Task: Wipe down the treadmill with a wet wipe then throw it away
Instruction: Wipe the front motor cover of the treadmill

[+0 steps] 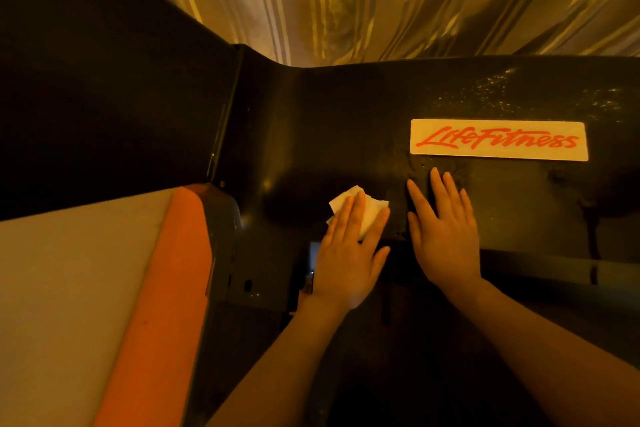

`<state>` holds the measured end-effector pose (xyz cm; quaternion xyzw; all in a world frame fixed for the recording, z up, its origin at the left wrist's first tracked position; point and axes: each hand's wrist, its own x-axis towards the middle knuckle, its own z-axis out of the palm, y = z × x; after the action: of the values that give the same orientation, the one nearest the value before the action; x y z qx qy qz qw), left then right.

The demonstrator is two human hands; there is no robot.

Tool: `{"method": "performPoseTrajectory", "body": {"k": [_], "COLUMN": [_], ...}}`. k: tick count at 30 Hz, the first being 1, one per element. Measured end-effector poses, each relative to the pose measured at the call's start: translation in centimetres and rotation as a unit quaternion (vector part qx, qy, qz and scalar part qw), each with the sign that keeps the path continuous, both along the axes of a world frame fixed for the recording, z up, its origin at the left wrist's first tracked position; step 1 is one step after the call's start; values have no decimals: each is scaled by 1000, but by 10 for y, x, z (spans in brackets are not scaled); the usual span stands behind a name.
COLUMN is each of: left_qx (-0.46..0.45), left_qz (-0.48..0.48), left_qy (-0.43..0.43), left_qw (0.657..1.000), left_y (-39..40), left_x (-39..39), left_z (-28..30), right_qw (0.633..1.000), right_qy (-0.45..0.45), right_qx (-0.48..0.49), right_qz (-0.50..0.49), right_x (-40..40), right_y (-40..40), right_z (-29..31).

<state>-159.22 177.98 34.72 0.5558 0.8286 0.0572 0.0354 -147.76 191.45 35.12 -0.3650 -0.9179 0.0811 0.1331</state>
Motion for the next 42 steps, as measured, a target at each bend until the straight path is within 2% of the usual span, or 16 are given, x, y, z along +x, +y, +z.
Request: {"method": "performPoseTrajectory", "body": {"k": [6, 13, 16, 20, 28, 32, 35, 38, 42], "left_qx": [-28, -26, -21, -21, -33, -35, -19, -10, -9], "left_qz": [58, 224, 261, 251, 113, 88, 132, 197, 239], "left_qy": [25, -4, -9, -25, -14, -4, -13, -26, -27], "left_qw": [998, 974, 965, 968, 993, 995, 991, 980, 971], "left_y": [-14, -59, -62, -52, -28, -31, -40, -50, -67], "left_x": [-5, -32, -26, -12, 39, 36, 19, -2, -26], "left_z": [0, 0, 1, 2, -11, -14, -10, -5, 0], "right_qw": [1000, 1000, 1000, 999, 1000, 1000, 1000, 997, 992], "right_qy": [13, 13, 16, 27, 11, 12, 18, 15, 26], "right_qx": [8, 11, 9, 3, 11, 10, -12, -5, -6], "right_qz": [-4, -11, -18, -19, -22, -26, -12, 79, 122], "right_x": [-1, -1, -2, -3, -4, -5, -15, -36, -56], "right_y": [-1, -5, -6, -6, -7, -8, -12, -18, -22], "right_z": [-3, -6, -6, -6, -4, -4, 0, 5, 10]}}
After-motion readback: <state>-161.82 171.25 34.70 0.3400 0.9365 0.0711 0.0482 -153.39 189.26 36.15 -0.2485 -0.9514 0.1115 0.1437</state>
